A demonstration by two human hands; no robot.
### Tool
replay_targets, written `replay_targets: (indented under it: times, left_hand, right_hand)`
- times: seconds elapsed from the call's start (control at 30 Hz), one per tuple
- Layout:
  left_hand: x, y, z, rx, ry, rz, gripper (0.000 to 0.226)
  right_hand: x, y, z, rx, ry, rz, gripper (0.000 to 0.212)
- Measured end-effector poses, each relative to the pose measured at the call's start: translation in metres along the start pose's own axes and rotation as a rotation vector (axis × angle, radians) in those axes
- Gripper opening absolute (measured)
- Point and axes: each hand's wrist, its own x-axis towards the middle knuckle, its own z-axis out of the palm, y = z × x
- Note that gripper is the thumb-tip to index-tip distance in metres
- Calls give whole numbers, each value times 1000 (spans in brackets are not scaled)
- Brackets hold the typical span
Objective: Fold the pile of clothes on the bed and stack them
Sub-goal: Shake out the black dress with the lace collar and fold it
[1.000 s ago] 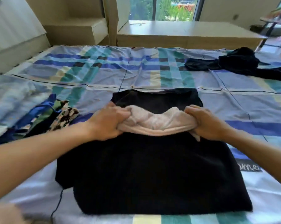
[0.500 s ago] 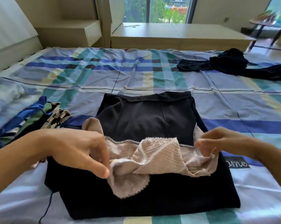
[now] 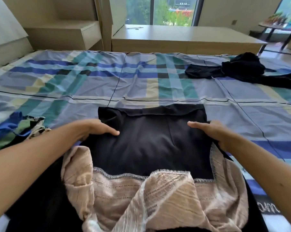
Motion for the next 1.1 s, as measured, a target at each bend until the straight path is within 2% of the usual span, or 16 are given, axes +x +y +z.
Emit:
replay_targets:
  times: [0.03, 0.1, 0.2, 0.27, 0.3, 0.33, 0.4, 0.43, 0.53, 0.6, 0.73, 0.83, 0.9, 0.97, 1.1]
  left_hand:
    - [15, 0, -2, 40, 22, 22, 101]
    - [23, 8, -2, 20, 75, 93, 82]
    - [37, 44, -14, -139, 175, 264, 39]
    - [55, 76, -34, -140, 330, 357, 31]
    - [62, 91, -44, -107, 413, 366, 37]
    - [65, 102, -52, -49, 502, 348, 52]
    - [66, 116, -61, 45, 576, 287, 79]
    - [61, 117, -61, 90, 566, 284, 79]
    - [34, 90, -49, 243, 459, 355, 57]
    - [11, 47, -42, 299, 400, 360, 57]
    - [-37, -38, -32, 207, 327, 267, 73]
    - [-64, -73, -22, 178, 298, 260, 102]
    - [-74, -84, -17, 193, 278, 311, 111]
    - [-80, -90, -12, 245, 286, 355, 93]
    - [-89, -91, -6, 290, 289, 457, 53]
  right_hand:
    - [3, -5, 3, -9, -32, -5, 52]
    - [17, -14, 4, -23, -11, -35, 29]
    - [40, -49, -2, 83, 88, -166, 29]
    - [65, -81, -12, 100, 192, -283, 38]
    - [81, -90, -19, 78, 248, -334, 48]
    - [97, -95, -26, 42, 282, -355, 65]
    - [104, -99, -30, -10, 293, -353, 97]
    - [81, -100, -26, -66, 260, -330, 100]
    - [19, -74, -16, -187, 142, -265, 75]
    - [-22, -34, -13, -263, 72, -228, 68]
    - [-84, 40, -10, -628, 95, -385, 108]
    - [-143, 54, 15, -906, -180, -539, 120]
    - [-160, 60, 34, -1072, -328, -523, 124]
    - [-156, 67, 47, -1136, -280, -544, 113]
    - [-141, 57, 45, -1130, -7, -750, 38]
